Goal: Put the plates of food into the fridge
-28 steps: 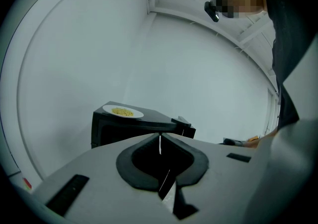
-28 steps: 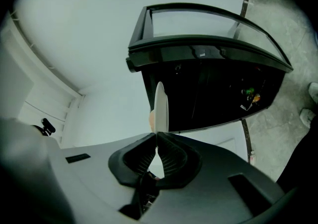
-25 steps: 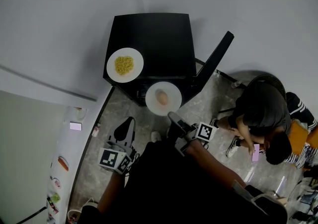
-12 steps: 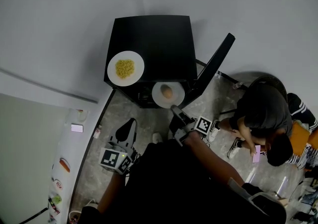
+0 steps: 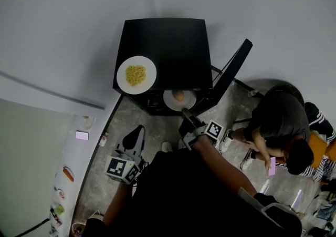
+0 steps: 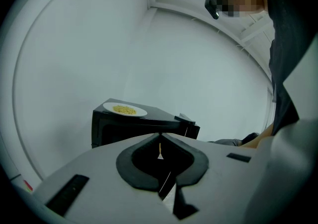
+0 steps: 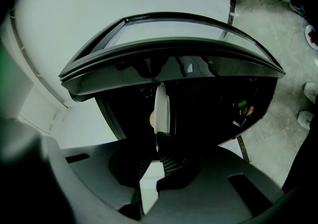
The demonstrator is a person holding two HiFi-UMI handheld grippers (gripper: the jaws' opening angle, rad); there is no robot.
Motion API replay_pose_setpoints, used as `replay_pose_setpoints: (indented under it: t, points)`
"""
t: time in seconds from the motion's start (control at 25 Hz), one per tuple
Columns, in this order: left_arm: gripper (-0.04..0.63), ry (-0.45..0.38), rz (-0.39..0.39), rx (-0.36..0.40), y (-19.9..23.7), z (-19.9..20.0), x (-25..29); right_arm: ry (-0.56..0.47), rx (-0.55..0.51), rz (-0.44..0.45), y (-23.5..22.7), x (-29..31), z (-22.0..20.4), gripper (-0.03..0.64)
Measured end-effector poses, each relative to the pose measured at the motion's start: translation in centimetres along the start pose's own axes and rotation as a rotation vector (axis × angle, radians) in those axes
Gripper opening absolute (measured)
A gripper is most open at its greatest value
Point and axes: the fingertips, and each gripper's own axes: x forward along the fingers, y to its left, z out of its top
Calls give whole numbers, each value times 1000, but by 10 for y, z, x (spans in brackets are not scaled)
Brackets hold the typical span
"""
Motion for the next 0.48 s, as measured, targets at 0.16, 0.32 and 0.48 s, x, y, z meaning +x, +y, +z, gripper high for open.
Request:
replay_pose_setpoints:
  t: [0.16,0.32,0.48]
  points:
    - [29,-14,-2,2,5,3,2,-35,12,-22,-8,8,9,34]
    - [29,-8,2,-2,9,1,4,-58,31,-20,-8,18,14,34]
    - [29,2,-5,7,8,1,8,-82,48,-36,-12,25,20,34]
